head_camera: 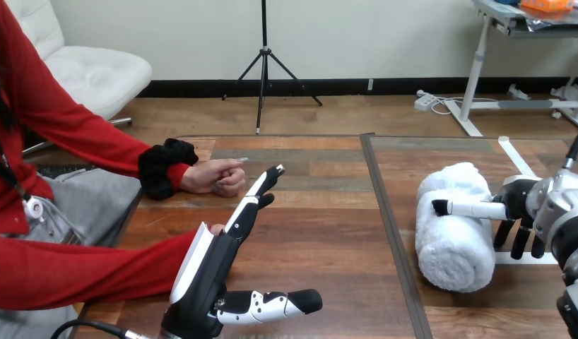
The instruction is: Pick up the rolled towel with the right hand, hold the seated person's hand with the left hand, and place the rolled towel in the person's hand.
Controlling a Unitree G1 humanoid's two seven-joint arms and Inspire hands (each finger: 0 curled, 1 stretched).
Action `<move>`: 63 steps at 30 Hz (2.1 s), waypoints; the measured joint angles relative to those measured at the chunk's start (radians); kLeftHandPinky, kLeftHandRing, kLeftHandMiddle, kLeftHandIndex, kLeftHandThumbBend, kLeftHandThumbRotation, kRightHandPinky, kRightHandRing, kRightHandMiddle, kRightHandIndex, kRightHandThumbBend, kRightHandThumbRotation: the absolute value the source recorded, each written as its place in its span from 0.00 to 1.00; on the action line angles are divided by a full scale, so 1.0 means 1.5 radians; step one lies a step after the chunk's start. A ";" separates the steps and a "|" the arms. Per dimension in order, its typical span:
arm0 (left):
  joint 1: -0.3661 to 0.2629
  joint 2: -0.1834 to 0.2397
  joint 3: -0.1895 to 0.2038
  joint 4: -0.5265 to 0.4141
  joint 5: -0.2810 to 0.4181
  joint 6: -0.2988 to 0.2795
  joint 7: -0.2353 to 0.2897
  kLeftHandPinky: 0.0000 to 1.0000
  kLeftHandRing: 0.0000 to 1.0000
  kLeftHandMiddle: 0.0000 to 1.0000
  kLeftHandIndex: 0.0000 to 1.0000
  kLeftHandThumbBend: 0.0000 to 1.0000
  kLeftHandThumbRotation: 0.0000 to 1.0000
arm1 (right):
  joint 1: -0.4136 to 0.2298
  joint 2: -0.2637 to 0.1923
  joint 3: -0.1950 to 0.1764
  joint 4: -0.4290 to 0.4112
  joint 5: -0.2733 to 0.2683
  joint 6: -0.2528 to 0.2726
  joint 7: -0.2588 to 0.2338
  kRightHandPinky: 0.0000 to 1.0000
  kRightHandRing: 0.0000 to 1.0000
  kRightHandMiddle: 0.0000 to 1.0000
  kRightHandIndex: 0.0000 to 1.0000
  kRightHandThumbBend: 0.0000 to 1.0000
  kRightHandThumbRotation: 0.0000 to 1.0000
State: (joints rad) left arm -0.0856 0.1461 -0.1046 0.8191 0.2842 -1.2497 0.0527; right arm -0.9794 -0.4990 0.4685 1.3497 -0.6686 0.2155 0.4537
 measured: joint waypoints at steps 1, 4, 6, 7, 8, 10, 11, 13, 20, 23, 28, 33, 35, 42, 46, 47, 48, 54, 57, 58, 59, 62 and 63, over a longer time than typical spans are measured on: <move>0.000 0.000 0.001 0.000 0.000 0.000 0.000 0.92 0.96 0.95 0.95 1.00 0.52 | 0.000 0.000 0.001 0.001 0.000 -0.002 -0.001 0.36 0.84 0.94 0.98 1.00 1.00; 0.001 0.000 0.002 0.000 0.000 -0.001 0.002 0.92 0.96 0.95 0.94 1.00 0.52 | 0.000 0.001 0.002 0.002 -0.001 -0.008 -0.003 0.39 0.90 0.97 0.98 1.00 1.00; 0.002 0.000 0.003 0.000 0.000 -0.001 0.003 0.92 0.96 0.95 0.94 1.00 0.52 | 0.000 0.001 0.005 0.004 -0.002 -0.012 -0.007 0.45 0.92 0.97 0.98 1.00 1.00; 0.003 0.000 0.003 0.000 0.000 -0.001 0.004 0.92 0.96 0.94 0.94 1.00 0.52 | 0.000 0.001 0.006 0.005 -0.003 -0.014 -0.009 0.49 0.92 0.98 0.97 1.00 1.00; 0.004 0.000 0.003 0.000 0.000 -0.001 0.005 0.92 0.96 0.95 0.94 1.00 0.52 | 0.000 0.001 0.008 0.006 -0.004 -0.016 -0.011 0.52 0.92 0.97 0.97 1.00 1.00; 0.006 0.000 0.004 0.000 0.000 -0.001 0.006 0.92 0.96 0.95 0.94 1.00 0.52 | 0.000 0.002 0.015 0.008 -0.008 -0.021 -0.016 0.57 0.91 0.96 0.96 1.00 1.00; 0.007 0.000 0.004 0.000 0.000 -0.001 0.006 0.92 0.96 0.95 0.94 1.00 0.52 | 0.000 0.002 0.018 0.008 -0.011 -0.022 -0.018 0.58 0.90 0.96 0.95 1.00 1.00; 0.008 0.000 0.004 0.000 0.000 -0.001 0.007 0.92 0.96 0.95 0.94 1.00 0.52 | 0.000 0.005 0.025 0.009 -0.017 -0.026 -0.025 0.58 0.87 0.94 0.93 1.00 1.00; 0.013 0.000 0.004 -0.002 0.000 -0.001 0.007 0.92 0.96 0.95 0.94 1.00 0.52 | 0.000 0.015 0.037 0.010 -0.030 -0.030 -0.040 0.64 0.89 0.94 0.92 1.00 1.00; 0.016 0.000 0.004 -0.005 0.000 -0.001 0.007 0.92 0.96 0.95 0.94 1.00 0.52 | -0.001 0.019 0.043 0.010 -0.031 -0.030 -0.039 0.60 0.84 0.91 0.89 1.00 1.00; 0.022 0.001 0.004 -0.009 0.000 -0.001 0.008 0.92 0.96 0.95 0.94 1.00 0.52 | -0.004 0.025 0.051 0.010 -0.035 -0.034 -0.026 0.54 0.82 0.90 0.89 1.00 1.00; 0.031 0.001 0.005 -0.016 0.000 -0.001 0.009 0.92 0.95 0.94 0.94 1.00 0.52 | -0.013 0.031 0.060 0.010 -0.045 -0.031 -0.014 0.48 0.76 0.86 0.87 1.00 0.99; 0.034 0.002 0.006 -0.019 0.001 -0.001 0.010 0.91 0.95 0.94 0.94 1.00 0.52 | -0.016 0.035 0.061 0.011 -0.048 -0.025 -0.013 0.45 0.70 0.83 0.86 0.98 0.95; 0.040 0.001 0.008 -0.025 0.003 -0.001 0.016 0.91 0.94 0.94 0.93 1.00 0.53 | -0.020 0.049 0.069 0.019 -0.056 -0.008 -0.044 0.29 0.46 0.63 0.80 0.94 0.72; 0.044 0.002 0.010 -0.029 0.003 -0.001 0.017 0.91 0.94 0.93 0.93 1.00 0.53 | -0.020 0.058 0.073 0.020 -0.059 0.003 -0.082 0.25 0.40 0.59 0.80 0.94 0.58; 0.044 0.002 0.010 -0.030 0.003 -0.001 0.017 0.91 0.94 0.94 0.93 1.00 0.53 | -0.020 0.060 0.073 0.020 -0.059 0.005 -0.093 0.24 0.39 0.59 0.81 0.94 0.53; 0.045 0.002 0.010 -0.031 0.002 -0.001 0.017 0.91 0.94 0.94 0.93 1.00 0.53 | -0.020 0.063 0.072 0.020 -0.059 0.008 -0.105 0.23 0.38 0.60 0.84 0.95 0.45; 0.047 0.003 0.011 -0.034 0.002 -0.001 0.017 0.91 0.95 0.94 0.93 1.00 0.53 | -0.017 0.076 0.048 0.020 -0.033 0.015 -0.183 0.20 0.33 0.54 0.85 0.96 0.21; 0.047 0.003 0.011 -0.035 0.002 -0.001 0.017 0.91 0.95 0.94 0.93 1.00 0.53 | -0.013 0.081 0.008 0.020 0.017 0.016 -0.227 0.19 0.29 0.46 0.81 0.97 0.09; 0.048 0.003 0.011 -0.035 0.002 -0.001 0.016 0.91 0.95 0.94 0.93 1.00 0.53 | -0.011 0.083 -0.007 0.020 0.033 0.016 -0.241 0.18 0.29 0.45 0.80 0.97 0.07; 0.048 0.003 0.011 -0.036 0.002 -0.001 0.016 0.91 0.95 0.94 0.93 1.00 0.53 | -0.009 0.084 -0.020 0.019 0.048 0.016 -0.254 0.18 0.28 0.43 0.79 0.97 0.06; 0.048 0.004 0.012 -0.036 0.001 -0.001 0.016 0.91 0.95 0.94 0.93 1.00 0.53 | -0.005 0.091 -0.053 0.019 0.083 0.014 -0.286 0.19 0.28 0.41 0.75 0.96 0.03; 0.049 0.004 0.013 -0.036 0.001 -0.001 0.016 0.91 0.95 0.94 0.93 1.00 0.53 | -0.003 0.092 -0.060 0.019 0.090 0.014 -0.294 0.19 0.28 0.41 0.73 0.96 0.02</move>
State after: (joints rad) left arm -0.0128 0.1528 -0.0857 0.7654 0.2861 -1.2517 0.0771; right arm -0.9844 -0.3605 0.3783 1.3783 -0.5338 0.2362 0.0124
